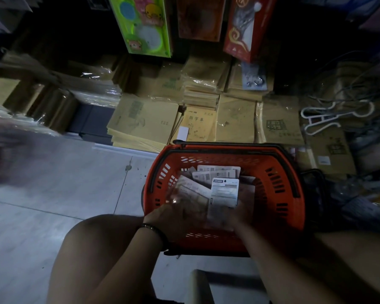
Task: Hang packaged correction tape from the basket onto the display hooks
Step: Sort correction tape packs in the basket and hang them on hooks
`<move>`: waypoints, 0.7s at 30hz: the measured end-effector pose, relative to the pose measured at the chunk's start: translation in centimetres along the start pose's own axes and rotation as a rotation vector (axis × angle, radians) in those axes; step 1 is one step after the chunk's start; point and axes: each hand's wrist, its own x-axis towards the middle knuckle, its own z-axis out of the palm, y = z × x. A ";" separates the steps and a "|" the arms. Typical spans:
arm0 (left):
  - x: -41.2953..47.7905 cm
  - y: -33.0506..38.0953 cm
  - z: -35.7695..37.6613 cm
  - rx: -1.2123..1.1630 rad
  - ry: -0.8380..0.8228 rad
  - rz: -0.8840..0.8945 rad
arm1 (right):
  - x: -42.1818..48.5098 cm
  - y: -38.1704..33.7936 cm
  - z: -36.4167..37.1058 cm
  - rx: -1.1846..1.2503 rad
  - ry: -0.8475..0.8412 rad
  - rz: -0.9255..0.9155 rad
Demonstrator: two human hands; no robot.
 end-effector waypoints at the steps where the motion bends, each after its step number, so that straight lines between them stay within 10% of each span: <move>1: -0.1 0.2 -0.1 0.016 -0.006 -0.003 | -0.2 -0.2 -0.5 0.048 0.013 0.016; 12: -1.7 2.9 0.0 -0.271 0.060 -0.022 | -6.3 -4.9 -7.6 0.303 0.234 -0.293; 21: -5.7 6.8 -0.4 -1.273 0.028 -0.045 | -15.3 -7.8 -10.5 0.467 0.087 -0.557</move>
